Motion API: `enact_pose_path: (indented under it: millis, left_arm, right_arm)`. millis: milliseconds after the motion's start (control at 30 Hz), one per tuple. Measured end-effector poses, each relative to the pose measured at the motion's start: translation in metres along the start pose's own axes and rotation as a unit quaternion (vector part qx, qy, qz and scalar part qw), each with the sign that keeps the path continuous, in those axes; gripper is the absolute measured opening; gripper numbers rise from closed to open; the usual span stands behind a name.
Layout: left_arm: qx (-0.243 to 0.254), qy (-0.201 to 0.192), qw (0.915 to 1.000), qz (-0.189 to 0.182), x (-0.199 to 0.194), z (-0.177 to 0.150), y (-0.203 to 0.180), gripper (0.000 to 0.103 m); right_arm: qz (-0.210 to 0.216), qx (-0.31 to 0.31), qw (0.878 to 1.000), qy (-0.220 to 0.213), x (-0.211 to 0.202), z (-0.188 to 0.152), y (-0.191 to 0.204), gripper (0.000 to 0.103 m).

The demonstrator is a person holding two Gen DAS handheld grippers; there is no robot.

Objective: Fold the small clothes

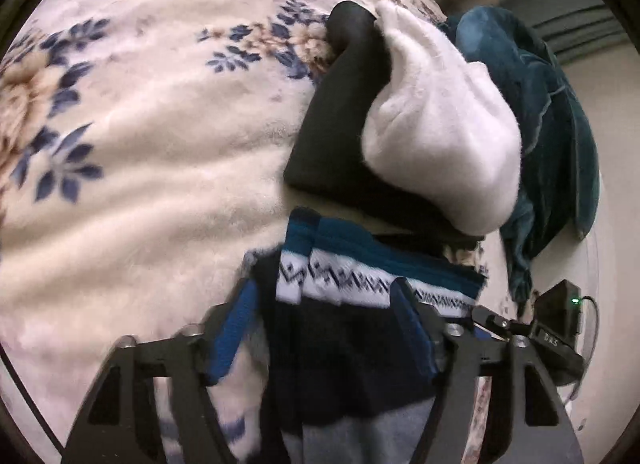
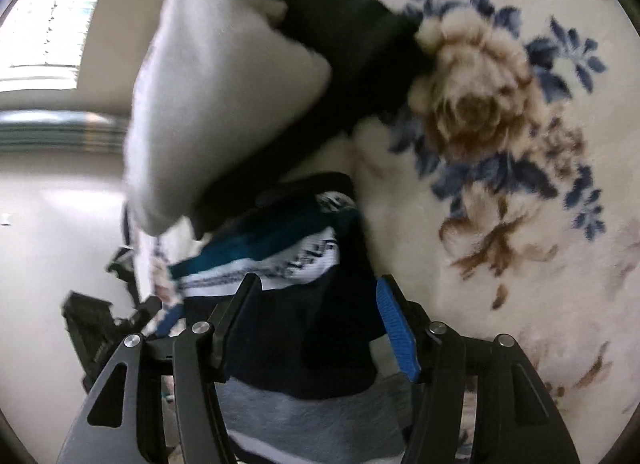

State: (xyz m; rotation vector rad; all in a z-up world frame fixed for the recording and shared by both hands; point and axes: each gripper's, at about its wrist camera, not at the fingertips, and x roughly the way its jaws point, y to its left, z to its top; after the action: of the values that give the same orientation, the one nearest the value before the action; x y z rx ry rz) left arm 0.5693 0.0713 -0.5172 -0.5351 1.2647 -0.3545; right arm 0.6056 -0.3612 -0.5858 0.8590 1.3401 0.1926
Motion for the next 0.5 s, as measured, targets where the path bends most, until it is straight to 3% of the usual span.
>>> enact_pose_path:
  millis: [33, 67, 100, 167, 267, 333, 367, 400, 433, 467, 500]
  left_arm:
    - [0.012, -0.004, 0.9999, 0.007, 0.002, 0.002, -0.003, 0.004]
    - [0.021, -0.012, 0.9997, 0.007, 0.001, 0.003, -0.006, 0.006]
    - [0.024, -0.02, 0.9995, 0.003, -0.001, 0.006, -0.009, 0.006]
    - [0.028, -0.03, 0.9992, 0.002, -0.002, 0.013, -0.011, 0.007]
    - [0.003, -0.002, 1.0, 0.002, 0.011, 0.021, 0.002, 0.012]
    - [-0.01, 0.01, 0.9997, -0.019, 0.001, 0.012, 0.007, 0.034]
    - [-0.011, 0.01, 0.9992, -0.036, -0.011, 0.002, 0.008, 0.052]
    - [-0.016, 0.009, 0.9988, -0.044, -0.024, -0.011, 0.009, 0.058]
    - [-0.021, 0.011, 0.9984, -0.052, -0.034, -0.023, 0.009, 0.058]
    - [-0.023, 0.012, 0.9978, -0.061, -0.042, -0.035, 0.009, 0.058]
    - [-0.023, 0.015, 0.9978, -0.061, -0.051, -0.052, 0.008, 0.058]
  right_arm:
    - [0.0, -0.012, 1.0, -0.001, 0.005, 0.001, 0.004, 0.051]
    - [-0.006, -0.021, 1.0, -0.007, 0.006, -0.003, 0.005, 0.018]
    - [-0.017, -0.035, 0.999, -0.014, 0.006, -0.002, 0.011, 0.007]
    - [-0.03, -0.051, 0.997, -0.045, -0.002, 0.0, 0.021, 0.007]
    - [-0.05, -0.057, 0.994, -0.077, -0.015, 0.005, 0.026, 0.007]
    - [-0.062, -0.049, 0.996, -0.038, -0.009, 0.008, 0.024, 0.009]
    - [-0.069, -0.041, 0.997, -0.019, -0.004, 0.011, 0.021, 0.009]
    - [-0.072, -0.037, 0.997, -0.014, -0.008, 0.009, 0.019, 0.011]
    - [-0.068, -0.037, 0.997, -0.016, -0.013, 0.003, 0.019, 0.022]
    - [-0.062, -0.039, 0.997, -0.018, -0.024, -0.004, 0.016, 0.042]
    - [-0.058, -0.042, 0.997, -0.022, -0.037, -0.015, 0.011, 0.049]
